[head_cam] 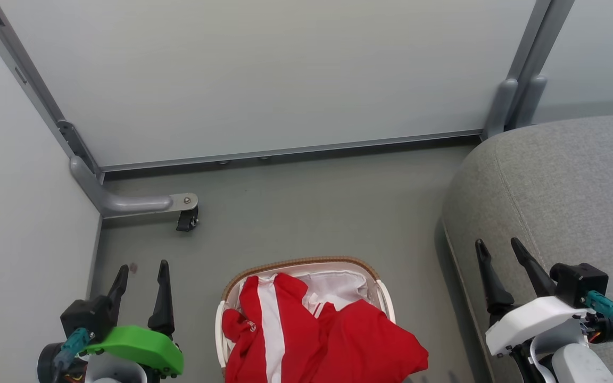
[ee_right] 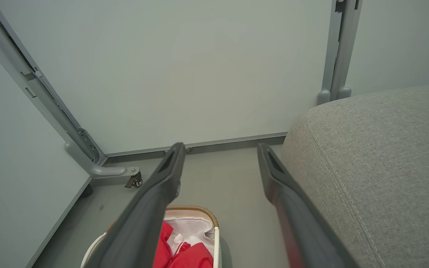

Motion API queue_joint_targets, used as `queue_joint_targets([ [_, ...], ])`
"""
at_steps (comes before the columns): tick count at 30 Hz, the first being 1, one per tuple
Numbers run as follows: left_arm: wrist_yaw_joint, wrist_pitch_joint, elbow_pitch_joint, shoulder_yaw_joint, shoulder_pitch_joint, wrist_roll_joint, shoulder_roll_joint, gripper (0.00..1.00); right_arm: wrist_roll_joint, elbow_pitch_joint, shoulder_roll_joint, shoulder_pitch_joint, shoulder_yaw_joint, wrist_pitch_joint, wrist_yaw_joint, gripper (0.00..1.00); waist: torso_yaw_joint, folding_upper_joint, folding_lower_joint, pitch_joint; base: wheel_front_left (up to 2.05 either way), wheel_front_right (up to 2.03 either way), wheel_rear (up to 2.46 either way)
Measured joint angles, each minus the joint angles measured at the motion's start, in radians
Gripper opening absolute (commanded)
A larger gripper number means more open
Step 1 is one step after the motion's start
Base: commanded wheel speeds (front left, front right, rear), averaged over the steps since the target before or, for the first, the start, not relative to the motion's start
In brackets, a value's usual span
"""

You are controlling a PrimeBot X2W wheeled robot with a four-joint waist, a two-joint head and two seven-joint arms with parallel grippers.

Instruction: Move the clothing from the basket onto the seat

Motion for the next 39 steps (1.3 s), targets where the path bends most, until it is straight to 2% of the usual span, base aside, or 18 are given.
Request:
queue_joint_targets([
  [12,-0.003,-0.026,0.002,0.006,0.005,0.074,-0.012,1.00,-0.100,-0.006,0.001,-0.001,0.001,-0.026,0.000,1.00,0.001,0.0000,0.0000,0.013,0.00,0.00,0.00],
  [19,-0.004,-0.039,0.006,-0.003,-0.017,0.121,-0.020,1.00,-0.140,-0.030,-0.003,-0.044,0.007,-0.040,0.000,1.00,-0.006,0.0000,0.0000,0.061,0.00,0.00,0.00],
  [29,-0.004,-0.055,0.063,-0.076,-0.153,0.137,-0.023,1.00,-0.221,-0.086,0.006,-0.169,0.030,-0.058,0.000,1.00,-0.028,0.0000,0.0000,0.204,0.00,0.00,0.00],
  [39,-0.006,-0.068,0.155,-0.163,-0.323,0.182,0.004,1.00,-0.279,-0.170,0.029,-0.289,0.055,-0.067,0.000,1.00,-0.061,0.0000,0.0001,0.395,0.00,0.00,0.00],
])
